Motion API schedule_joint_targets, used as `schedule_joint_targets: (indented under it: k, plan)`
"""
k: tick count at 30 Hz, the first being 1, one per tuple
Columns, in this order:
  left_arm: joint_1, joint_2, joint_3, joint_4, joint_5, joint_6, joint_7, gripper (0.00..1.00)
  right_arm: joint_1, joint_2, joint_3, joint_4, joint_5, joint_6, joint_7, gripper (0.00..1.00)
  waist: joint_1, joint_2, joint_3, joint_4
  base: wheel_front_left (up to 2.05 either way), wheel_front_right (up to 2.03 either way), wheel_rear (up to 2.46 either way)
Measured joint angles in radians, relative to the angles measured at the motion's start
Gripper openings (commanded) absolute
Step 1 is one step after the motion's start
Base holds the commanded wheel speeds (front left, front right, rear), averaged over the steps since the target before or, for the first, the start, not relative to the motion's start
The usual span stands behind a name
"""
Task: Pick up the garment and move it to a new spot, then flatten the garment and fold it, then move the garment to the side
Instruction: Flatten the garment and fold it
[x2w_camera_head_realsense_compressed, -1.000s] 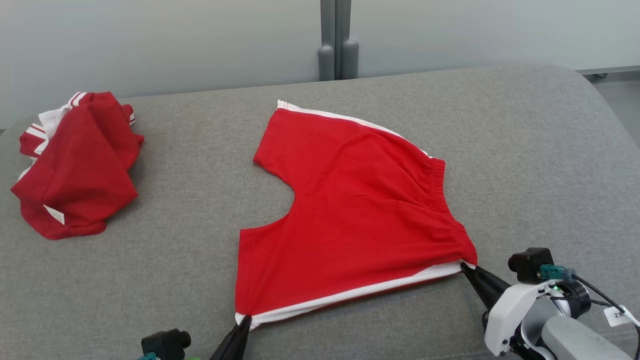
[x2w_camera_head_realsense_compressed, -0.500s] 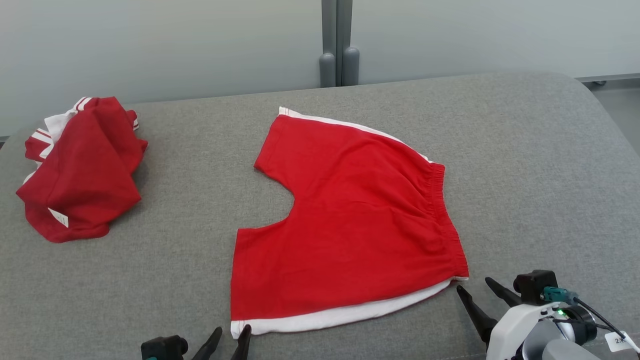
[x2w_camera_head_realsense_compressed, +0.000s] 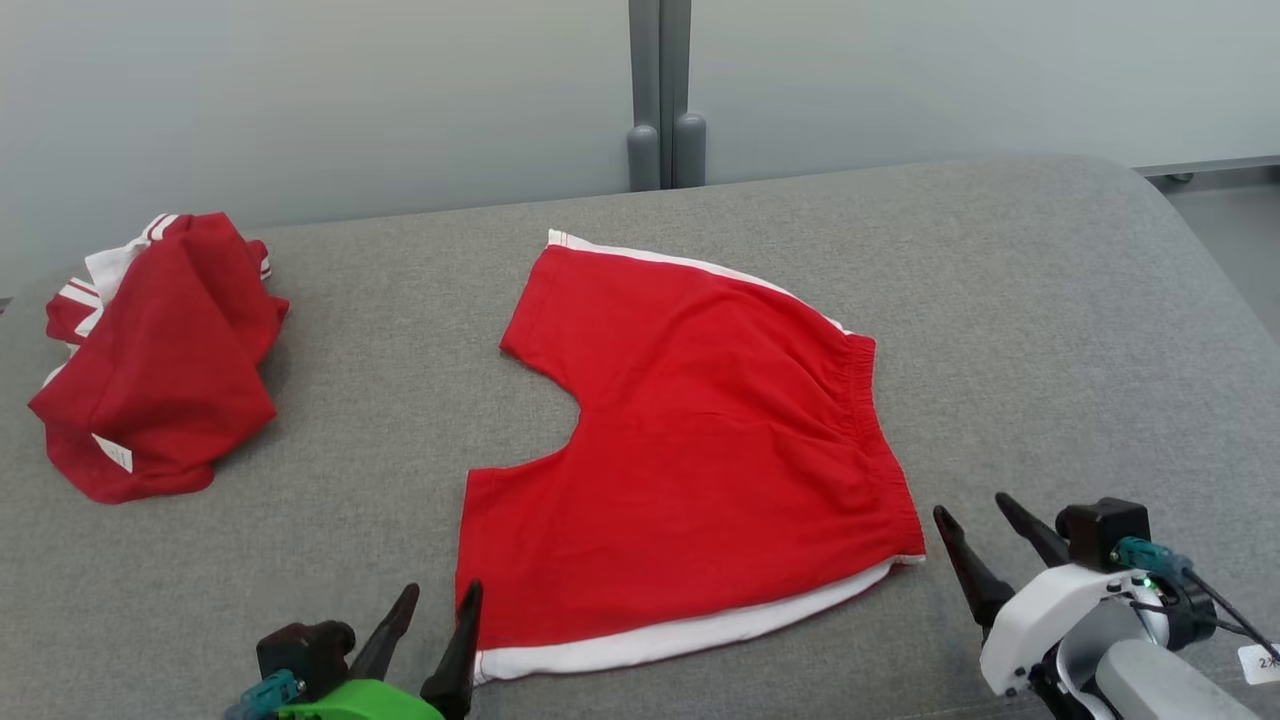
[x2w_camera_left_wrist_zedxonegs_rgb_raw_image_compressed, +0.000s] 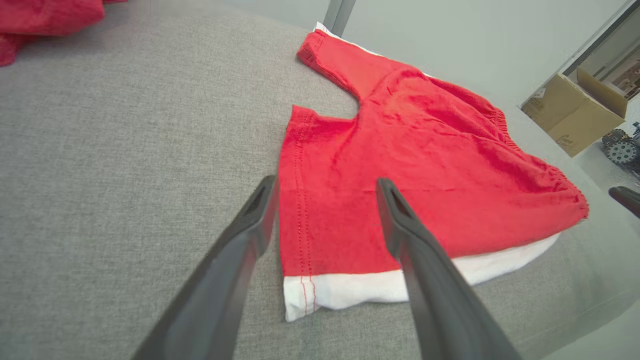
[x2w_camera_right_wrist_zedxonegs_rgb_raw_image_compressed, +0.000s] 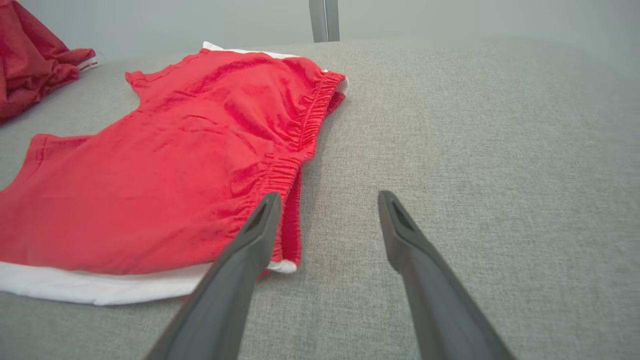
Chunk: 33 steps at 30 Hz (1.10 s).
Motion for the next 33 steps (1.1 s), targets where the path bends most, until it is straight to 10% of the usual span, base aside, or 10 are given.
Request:
schedule_joint_targets:
  k: [8,33]
  plan:
    - [-0.013,-0.005,0.064,-0.105,0.095,0.046,0.000,1.00,-0.011,0.001,-0.122,-0.152,-0.036,-0.064,0.000,1.00,0.0000,0.0000,-0.026,-0.010,0.00,0.00,0.00]
    - [0.154,-0.071,0.256,-0.289,0.203,0.096,0.000,1.00,0.084,0.067,-0.179,-0.319,-0.137,-0.091,-0.003,1.00,0.0000,0.0000,-0.044,-0.009,0.00,0.00,0.00]
